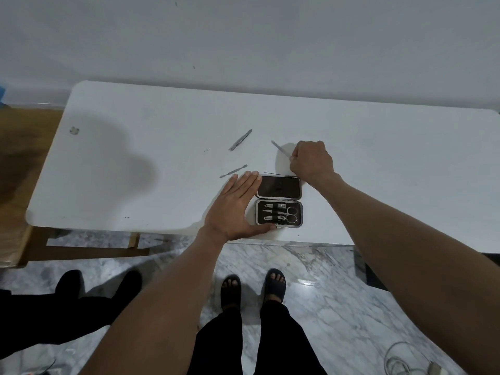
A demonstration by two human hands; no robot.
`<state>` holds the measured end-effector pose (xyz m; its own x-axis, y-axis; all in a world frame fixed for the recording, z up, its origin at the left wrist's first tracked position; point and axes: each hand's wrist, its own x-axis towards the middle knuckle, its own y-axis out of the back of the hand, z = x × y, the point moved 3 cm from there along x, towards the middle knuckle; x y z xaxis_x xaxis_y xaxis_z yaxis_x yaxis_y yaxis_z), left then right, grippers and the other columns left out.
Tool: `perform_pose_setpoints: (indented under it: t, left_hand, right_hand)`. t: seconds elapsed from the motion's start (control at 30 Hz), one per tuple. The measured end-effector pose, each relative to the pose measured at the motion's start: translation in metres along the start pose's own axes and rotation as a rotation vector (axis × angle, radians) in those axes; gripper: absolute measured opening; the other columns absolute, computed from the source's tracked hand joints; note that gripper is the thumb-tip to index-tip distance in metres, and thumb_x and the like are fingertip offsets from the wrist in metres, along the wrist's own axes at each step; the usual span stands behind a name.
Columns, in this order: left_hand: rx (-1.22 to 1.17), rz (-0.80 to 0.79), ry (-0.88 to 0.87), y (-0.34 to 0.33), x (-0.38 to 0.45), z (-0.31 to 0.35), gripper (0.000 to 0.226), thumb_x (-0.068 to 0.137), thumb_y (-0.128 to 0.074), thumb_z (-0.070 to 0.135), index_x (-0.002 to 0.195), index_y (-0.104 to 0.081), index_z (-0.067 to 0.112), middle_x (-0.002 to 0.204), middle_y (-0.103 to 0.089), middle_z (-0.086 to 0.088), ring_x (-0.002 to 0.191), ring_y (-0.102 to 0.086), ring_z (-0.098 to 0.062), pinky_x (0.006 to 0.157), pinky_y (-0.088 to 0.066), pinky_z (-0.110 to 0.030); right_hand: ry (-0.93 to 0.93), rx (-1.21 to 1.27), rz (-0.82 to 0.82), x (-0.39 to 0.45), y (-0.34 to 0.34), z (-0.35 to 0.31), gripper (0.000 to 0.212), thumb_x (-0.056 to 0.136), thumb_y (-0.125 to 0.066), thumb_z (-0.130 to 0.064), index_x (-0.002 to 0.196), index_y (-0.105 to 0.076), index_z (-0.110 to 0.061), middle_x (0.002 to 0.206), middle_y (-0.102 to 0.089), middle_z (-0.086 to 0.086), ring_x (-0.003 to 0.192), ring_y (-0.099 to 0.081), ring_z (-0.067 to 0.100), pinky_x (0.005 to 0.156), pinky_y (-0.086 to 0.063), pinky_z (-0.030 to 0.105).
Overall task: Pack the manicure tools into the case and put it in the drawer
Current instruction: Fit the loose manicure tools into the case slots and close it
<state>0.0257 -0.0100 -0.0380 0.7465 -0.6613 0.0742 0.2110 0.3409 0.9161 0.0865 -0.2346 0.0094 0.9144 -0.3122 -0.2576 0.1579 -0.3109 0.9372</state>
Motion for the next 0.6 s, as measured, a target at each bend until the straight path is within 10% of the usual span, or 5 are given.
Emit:
perform_pose_setpoints:
  t: [0.6]
  left_hand:
    - [0.001, -0.004, -0.001, 0.0006, 0.0009, 0.0006, 0.12, 0.078, -0.045, 0.091, 0.16, -0.03, 0.004, 0.169, -0.027, -0.008, 0.159, -0.017, -0.018, 0.129, -0.018, -0.048]
  right_hand:
    - [0.063, 0.008, 0.17, 0.0009, 0.0039, -0.0102, 0.022, 0.091, -0.059, -0.022, 0.107, -0.07, -0.015, 0.097, -0.067, 0.008, 0.108, -0.05, 0.029, 0.071, -0.05, 0.037]
